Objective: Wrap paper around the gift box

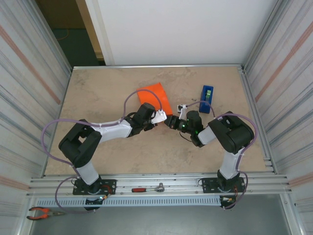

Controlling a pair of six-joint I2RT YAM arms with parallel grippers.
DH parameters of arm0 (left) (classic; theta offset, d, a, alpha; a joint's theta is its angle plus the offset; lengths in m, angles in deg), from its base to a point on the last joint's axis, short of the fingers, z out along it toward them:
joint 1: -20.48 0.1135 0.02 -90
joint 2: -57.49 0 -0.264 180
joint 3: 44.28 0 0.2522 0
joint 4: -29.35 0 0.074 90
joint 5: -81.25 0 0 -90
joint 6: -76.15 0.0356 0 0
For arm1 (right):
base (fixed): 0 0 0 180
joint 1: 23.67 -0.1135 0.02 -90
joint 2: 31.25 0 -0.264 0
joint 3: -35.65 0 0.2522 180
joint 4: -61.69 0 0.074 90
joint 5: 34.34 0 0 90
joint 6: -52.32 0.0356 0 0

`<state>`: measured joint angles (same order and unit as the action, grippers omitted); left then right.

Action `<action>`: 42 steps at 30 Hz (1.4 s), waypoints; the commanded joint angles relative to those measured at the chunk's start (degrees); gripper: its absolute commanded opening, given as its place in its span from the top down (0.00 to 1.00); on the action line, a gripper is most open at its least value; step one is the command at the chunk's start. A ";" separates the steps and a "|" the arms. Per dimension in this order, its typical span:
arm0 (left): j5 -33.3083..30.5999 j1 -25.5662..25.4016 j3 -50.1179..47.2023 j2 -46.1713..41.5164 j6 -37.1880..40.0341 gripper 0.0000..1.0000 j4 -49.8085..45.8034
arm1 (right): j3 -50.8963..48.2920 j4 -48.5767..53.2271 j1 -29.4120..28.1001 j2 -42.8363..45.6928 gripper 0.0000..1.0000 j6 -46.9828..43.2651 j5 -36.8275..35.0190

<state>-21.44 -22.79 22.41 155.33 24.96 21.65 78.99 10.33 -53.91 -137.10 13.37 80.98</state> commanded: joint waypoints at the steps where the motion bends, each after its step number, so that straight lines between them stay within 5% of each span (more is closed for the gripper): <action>1: 1.69 -0.85 -0.76 2.69 -0.40 0.49 -4.94 | 1.47 -1.09 0.44 -0.85 0.87 0.98 0.10; 32: 1.27 -0.94 -0.39 2.97 -0.42 0.53 -5.22 | 0.17 -0.06 0.97 0.81 0.86 1.51 0.25; 42: 1.08 -0.95 -0.19 3.26 -0.44 0.53 -5.33 | -0.49 -0.81 0.71 0.61 0.77 2.29 -0.19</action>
<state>-22.21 -23.16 22.71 155.64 24.96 21.56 79.08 10.50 -53.28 -138.04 14.68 81.15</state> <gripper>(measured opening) 0.469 0.228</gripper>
